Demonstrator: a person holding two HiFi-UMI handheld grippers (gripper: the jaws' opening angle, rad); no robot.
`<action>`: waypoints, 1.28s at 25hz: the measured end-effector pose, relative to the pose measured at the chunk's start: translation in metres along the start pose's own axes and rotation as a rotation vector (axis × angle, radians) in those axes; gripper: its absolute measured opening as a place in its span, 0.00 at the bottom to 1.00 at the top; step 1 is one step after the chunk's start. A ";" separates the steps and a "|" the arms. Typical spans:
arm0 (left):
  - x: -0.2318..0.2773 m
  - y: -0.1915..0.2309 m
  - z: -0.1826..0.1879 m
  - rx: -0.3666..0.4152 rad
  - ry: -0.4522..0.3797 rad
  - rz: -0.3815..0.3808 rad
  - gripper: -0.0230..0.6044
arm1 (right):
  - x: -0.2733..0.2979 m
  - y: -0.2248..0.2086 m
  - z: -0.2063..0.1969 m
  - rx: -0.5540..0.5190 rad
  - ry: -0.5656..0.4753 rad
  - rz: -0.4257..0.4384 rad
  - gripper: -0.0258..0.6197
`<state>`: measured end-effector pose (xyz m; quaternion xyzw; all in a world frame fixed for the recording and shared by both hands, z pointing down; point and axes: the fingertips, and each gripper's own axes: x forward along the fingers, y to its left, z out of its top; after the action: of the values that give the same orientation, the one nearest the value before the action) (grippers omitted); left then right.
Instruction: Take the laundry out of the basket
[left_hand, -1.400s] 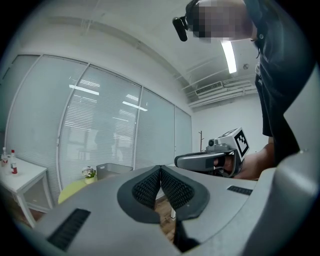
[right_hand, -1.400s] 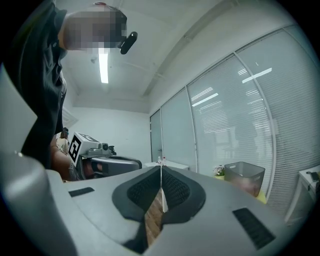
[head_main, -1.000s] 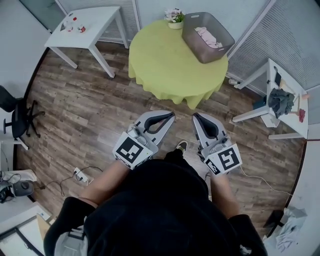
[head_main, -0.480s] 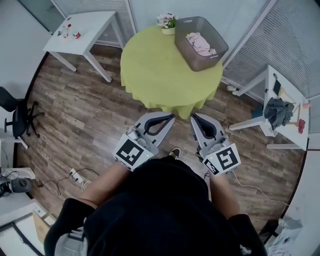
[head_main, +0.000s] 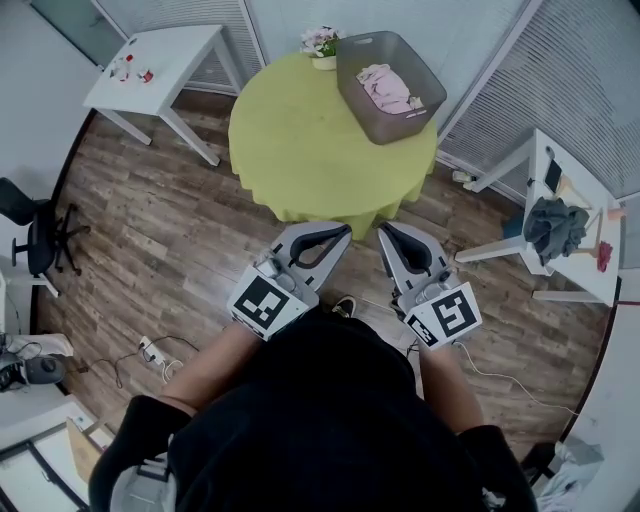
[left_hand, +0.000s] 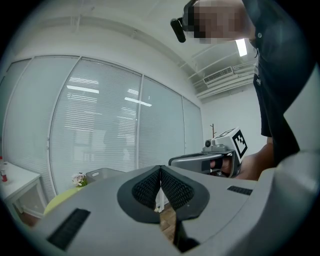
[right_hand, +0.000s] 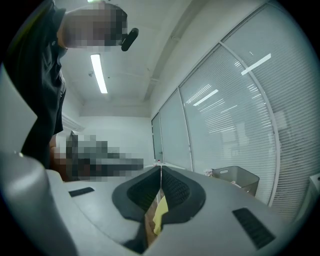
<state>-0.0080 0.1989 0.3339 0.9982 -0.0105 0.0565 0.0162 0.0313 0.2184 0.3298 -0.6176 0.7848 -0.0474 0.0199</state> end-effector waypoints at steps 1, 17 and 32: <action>0.004 0.002 0.000 -0.004 -0.003 0.000 0.05 | 0.001 -0.004 0.000 0.003 -0.001 -0.001 0.08; 0.072 0.093 -0.002 -0.025 -0.009 -0.038 0.05 | 0.070 -0.089 -0.004 -0.002 0.046 -0.060 0.08; 0.118 0.223 0.002 -0.041 -0.044 -0.104 0.05 | 0.185 -0.157 -0.011 -0.026 0.141 -0.111 0.08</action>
<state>0.1048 -0.0263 0.3525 0.9979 0.0399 0.0332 0.0394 0.1383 0.0024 0.3617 -0.6557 0.7492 -0.0815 -0.0459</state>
